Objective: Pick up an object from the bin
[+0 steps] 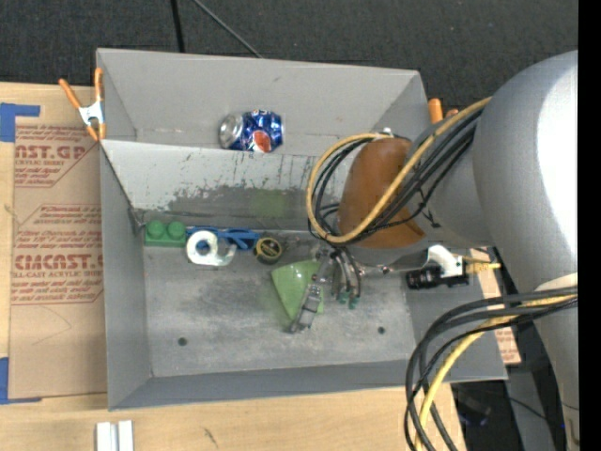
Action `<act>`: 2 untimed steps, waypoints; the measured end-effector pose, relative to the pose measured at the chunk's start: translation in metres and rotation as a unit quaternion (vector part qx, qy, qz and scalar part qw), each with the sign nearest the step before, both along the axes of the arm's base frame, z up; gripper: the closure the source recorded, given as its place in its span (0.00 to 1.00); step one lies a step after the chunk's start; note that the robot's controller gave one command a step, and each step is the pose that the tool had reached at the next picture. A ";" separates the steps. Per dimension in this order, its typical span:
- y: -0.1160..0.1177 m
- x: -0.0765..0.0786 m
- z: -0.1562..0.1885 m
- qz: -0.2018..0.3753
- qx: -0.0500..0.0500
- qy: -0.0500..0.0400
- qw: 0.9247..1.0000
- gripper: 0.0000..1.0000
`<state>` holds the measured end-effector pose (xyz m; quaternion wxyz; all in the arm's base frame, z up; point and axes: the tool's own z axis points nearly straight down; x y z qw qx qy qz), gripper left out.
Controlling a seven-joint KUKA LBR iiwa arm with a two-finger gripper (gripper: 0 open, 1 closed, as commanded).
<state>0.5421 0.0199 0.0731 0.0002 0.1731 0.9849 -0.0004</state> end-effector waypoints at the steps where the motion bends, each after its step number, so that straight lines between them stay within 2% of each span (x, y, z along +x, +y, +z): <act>1: 0.000 0.001 0.062 0.000 0.001 -0.003 1.000 1.00; 2: 0.001 0.002 0.087 0.000 0.001 -0.002 1.000 1.00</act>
Offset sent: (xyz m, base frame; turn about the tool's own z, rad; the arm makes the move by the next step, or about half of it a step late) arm 0.0000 -0.0002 0.0589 -0.0001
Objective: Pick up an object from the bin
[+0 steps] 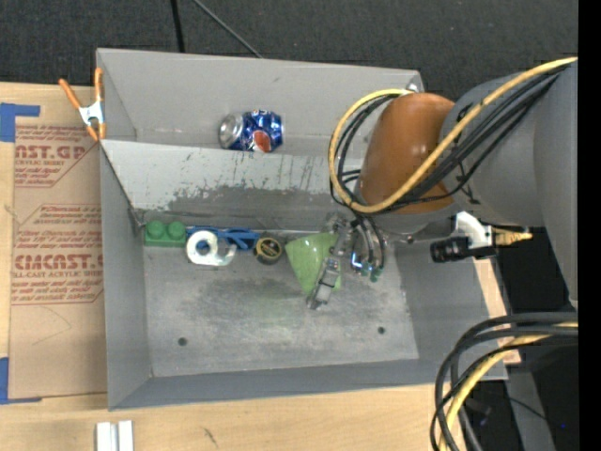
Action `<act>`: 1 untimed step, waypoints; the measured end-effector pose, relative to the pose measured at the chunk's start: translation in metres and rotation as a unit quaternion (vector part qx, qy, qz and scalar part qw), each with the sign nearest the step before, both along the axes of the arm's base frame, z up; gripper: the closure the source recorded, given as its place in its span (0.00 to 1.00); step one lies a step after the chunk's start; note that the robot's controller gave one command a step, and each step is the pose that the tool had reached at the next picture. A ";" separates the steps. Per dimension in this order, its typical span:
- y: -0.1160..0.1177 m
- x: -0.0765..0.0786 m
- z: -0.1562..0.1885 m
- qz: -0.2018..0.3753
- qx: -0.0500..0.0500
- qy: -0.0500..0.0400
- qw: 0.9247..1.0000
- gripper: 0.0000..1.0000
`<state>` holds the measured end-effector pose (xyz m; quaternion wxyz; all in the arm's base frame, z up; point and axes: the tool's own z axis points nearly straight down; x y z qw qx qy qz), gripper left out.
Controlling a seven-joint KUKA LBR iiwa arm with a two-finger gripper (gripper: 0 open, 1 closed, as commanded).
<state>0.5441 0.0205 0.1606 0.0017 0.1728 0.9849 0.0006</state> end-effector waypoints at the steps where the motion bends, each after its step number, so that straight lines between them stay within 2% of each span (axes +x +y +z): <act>1: 0.000 0.000 0.000 0.000 0.000 0.001 1.000 1.00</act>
Offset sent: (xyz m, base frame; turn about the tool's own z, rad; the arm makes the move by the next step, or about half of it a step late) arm 0.0000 0.0000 0.0008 0.0000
